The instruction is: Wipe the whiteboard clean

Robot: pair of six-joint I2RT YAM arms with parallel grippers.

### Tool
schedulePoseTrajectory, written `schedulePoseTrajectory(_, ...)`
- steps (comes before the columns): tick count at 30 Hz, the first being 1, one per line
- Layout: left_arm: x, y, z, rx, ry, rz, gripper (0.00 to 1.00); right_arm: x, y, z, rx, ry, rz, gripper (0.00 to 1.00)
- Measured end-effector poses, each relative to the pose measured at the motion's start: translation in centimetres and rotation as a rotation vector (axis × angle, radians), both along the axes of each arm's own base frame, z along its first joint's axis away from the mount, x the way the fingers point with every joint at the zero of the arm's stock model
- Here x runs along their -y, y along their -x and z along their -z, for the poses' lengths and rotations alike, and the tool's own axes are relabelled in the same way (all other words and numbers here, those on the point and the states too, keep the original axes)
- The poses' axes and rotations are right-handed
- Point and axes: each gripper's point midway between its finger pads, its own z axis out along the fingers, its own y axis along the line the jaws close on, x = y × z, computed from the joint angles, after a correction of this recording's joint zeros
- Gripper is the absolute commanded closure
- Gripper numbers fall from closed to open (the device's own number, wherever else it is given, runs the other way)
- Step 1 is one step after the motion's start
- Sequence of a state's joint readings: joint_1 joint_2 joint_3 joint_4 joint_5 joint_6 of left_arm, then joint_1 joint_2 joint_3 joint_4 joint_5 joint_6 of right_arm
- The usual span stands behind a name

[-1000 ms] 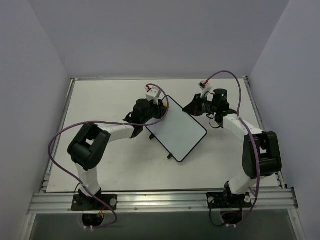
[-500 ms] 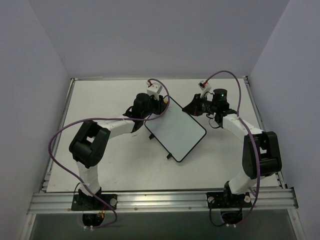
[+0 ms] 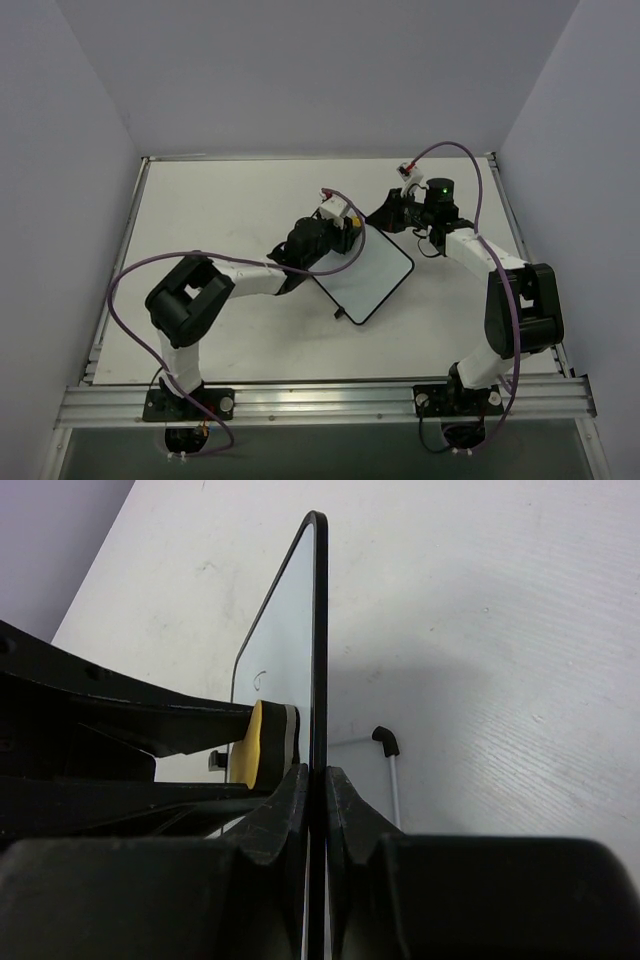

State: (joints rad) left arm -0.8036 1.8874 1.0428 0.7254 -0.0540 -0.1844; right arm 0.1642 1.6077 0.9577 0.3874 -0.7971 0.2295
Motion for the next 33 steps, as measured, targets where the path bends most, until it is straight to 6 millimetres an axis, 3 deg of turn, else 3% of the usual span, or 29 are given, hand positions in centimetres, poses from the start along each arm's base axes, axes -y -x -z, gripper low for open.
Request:
schedulePoseTrajectory(5, -1.6, -1.0, 0.5, -0.022, -0.006, -0.061, 0.98, -0.1, -0.1, -0.1, 0.007, -0.001, -0.001, 1.00)
schedulePoseTrajectory(8, -4.3, -3.0, 1.2, -0.045, -0.015, -0.138, 0.98, -0.1, -0.1, -0.1, 0.008, 0.001, -0.002, 1.00)
schedulePoseTrajectory(12, -9.4, -6.0, 2.9, -0.090, -0.045, -0.283, 0.98, -0.2, -0.1, -0.2, 0.015, 0.000, -0.006, 1.00)
schedulePoseTrajectory(16, -11.6, -6.4, 4.5, -0.118, -0.070, -0.337, 0.98, -0.3, 0.0, -0.4, 0.019, -0.001, -0.008, 1.00)
schedulePoseTrajectory(25, -11.0, -4.3, 5.2, -0.099, -0.072, -0.315, 0.98, -0.3, 0.0, -0.4, 0.020, 0.000, -0.008, 1.00)
schedulePoseTrajectory(28, -9.4, -3.0, 4.7, -0.075, -0.058, -0.284, 0.98, -0.3, 0.0, -0.4, 0.020, 0.001, -0.006, 1.00)
schedulePoseTrajectory(33, -5.1, -0.3, 2.9, -0.023, -0.003, -0.186, 0.98, -0.2, 0.0, -0.2, 0.017, 0.007, -0.004, 1.00)
